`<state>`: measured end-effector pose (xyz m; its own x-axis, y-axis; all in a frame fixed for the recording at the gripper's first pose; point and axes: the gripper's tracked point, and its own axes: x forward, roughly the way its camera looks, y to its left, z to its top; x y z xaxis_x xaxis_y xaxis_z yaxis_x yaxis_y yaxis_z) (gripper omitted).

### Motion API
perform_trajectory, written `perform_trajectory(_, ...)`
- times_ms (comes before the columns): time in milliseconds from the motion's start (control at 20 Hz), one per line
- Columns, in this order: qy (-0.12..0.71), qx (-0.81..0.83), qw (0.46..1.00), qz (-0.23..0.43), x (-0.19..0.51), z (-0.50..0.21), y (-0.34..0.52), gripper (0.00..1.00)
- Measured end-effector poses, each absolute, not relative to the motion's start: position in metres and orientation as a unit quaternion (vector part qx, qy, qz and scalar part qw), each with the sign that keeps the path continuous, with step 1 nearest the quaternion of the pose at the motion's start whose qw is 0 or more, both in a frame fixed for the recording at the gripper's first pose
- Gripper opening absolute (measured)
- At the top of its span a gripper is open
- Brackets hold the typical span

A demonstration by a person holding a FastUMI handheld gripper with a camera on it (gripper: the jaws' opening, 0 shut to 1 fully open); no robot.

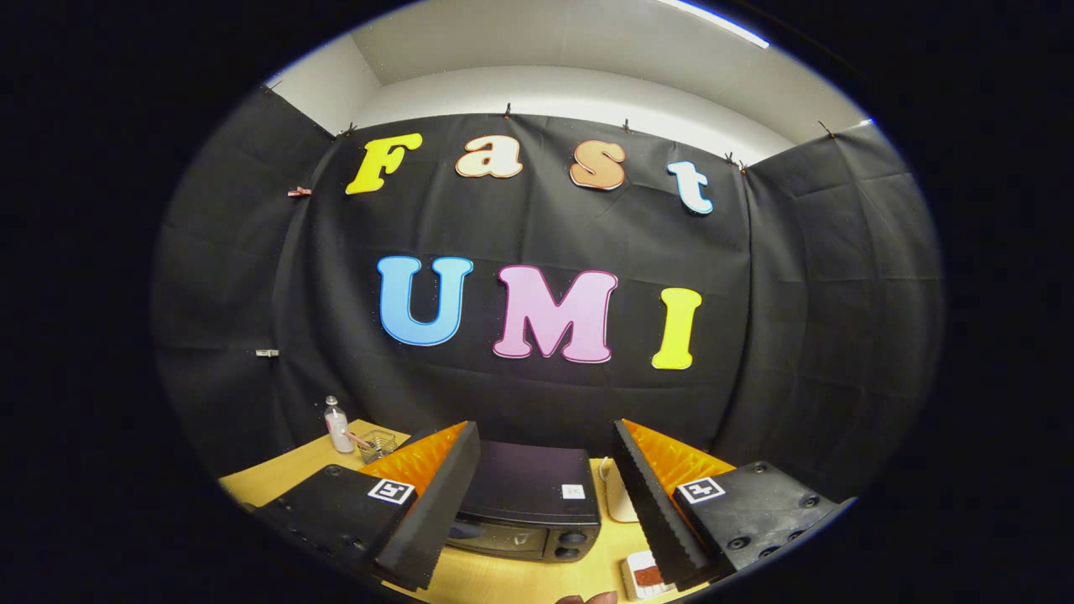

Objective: Open the toaster oven, put the food inside, and close the toaster oven door.

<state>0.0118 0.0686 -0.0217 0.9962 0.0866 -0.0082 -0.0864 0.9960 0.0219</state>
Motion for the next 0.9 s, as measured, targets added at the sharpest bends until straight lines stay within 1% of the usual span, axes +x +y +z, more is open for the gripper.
perform_trajectory(200,0.021,0.02,0.998,0.051,0.029,-0.063,0.105,0.97)
perform_trajectory(500,0.065,0.014,0.995,0.071,0.051,-0.154,0.158,0.98)
perform_trajectory(700,0.087,0.018,0.994,0.062,0.058,-0.192,0.167,0.98)
perform_trajectory(900,0.112,0.036,0.992,0.052,0.066,-0.212,0.173,0.98)
